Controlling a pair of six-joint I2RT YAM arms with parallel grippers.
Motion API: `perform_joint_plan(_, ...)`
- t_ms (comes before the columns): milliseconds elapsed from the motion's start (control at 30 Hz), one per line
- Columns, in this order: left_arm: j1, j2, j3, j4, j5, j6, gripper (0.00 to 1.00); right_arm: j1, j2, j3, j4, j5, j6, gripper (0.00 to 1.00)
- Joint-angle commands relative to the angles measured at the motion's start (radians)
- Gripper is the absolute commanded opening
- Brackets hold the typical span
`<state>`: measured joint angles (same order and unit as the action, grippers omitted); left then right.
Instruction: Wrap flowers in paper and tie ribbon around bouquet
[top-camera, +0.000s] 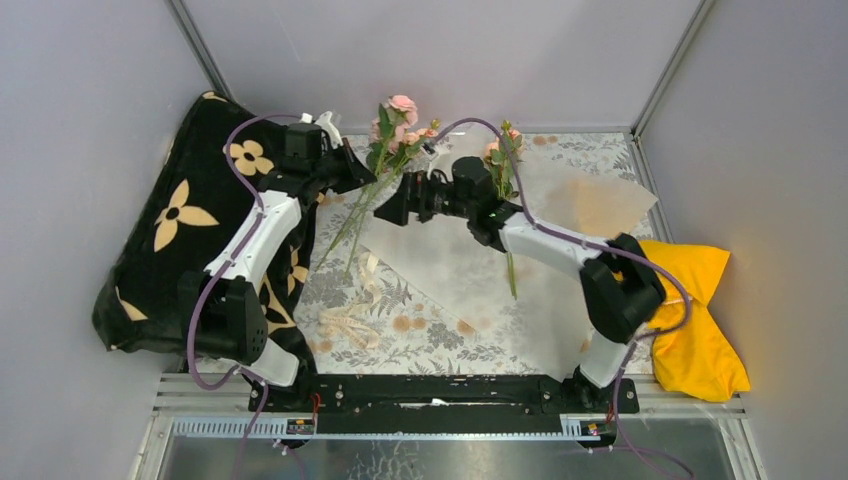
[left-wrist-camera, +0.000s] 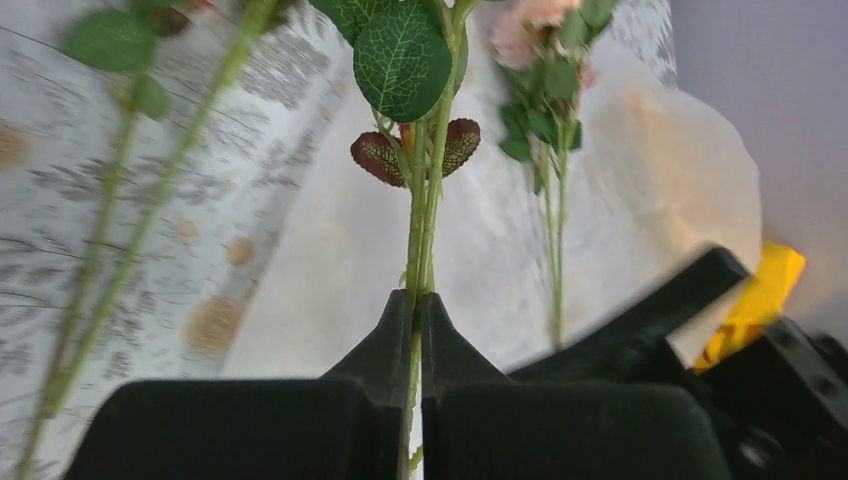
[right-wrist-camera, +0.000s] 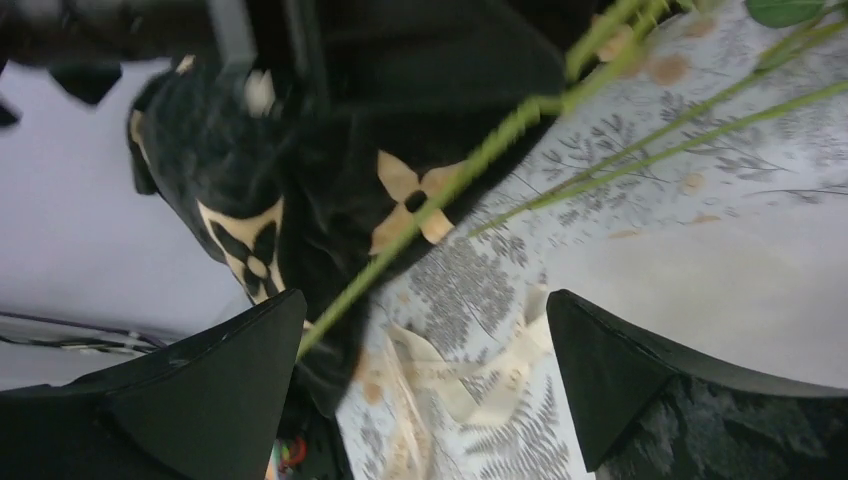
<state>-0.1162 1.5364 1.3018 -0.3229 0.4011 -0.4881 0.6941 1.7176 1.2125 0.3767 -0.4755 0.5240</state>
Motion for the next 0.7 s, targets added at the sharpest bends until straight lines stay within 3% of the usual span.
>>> perform_joint_plan(0,-0.052,-0.057,-0.032,0.102,0.041,-0.082,0.0,0.014,0.124,0.088,0.273,-0.049,0.245,0.99)
perform_joint_plan(100,-0.085,-0.061,-0.039,0.11,0.044,-0.089,0.0,0.017,0.206,0.121,0.312,-0.055,0.317,0.99)
perform_joint_plan(167,-0.098,-0.057,-0.055,0.12,0.063,-0.105,0.0,0.018,0.242,0.14,0.325,-0.06,0.337,0.9)
perform_joint_plan(200,-0.103,-0.056,-0.062,0.122,0.07,-0.114,0.0,0.018,0.252,0.146,0.319,-0.059,0.335,0.82)
perform_joint_plan(267,-0.106,-0.057,-0.073,0.123,0.077,-0.122,0.0,0.016,0.254,0.145,0.297,-0.048,0.313,0.55)
perform_joint_plan(333,-0.106,-0.062,-0.079,0.123,0.074,-0.112,0.0,0.013,0.241,0.131,0.26,-0.027,0.271,0.18)
perform_joint_plan(367,-0.106,-0.063,-0.08,0.123,0.066,-0.1,0.0,0.007,0.227,0.117,0.232,-0.013,0.244,0.04)
perform_joint_plan(433,-0.106,-0.058,-0.075,0.119,0.037,-0.055,0.0,-0.013,0.184,0.078,0.164,0.015,0.159,0.0)
perform_joint_plan(500,-0.105,-0.037,-0.046,0.076,-0.023,0.029,0.46,-0.049,0.122,0.027,0.058,0.063,0.068,0.0)
perform_joint_plan(533,-0.104,-0.019,-0.028,0.044,-0.071,0.089,0.63,-0.074,0.088,0.005,0.006,0.07,0.032,0.0)
perform_joint_plan(600,-0.096,0.031,0.0,-0.004,-0.193,0.198,0.75,-0.132,0.028,-0.016,-0.177,0.105,-0.062,0.0)
perform_joint_plan(667,-0.081,0.099,0.022,-0.023,-0.252,0.333,0.79,-0.178,-0.017,0.004,-0.396,0.211,-0.18,0.0)
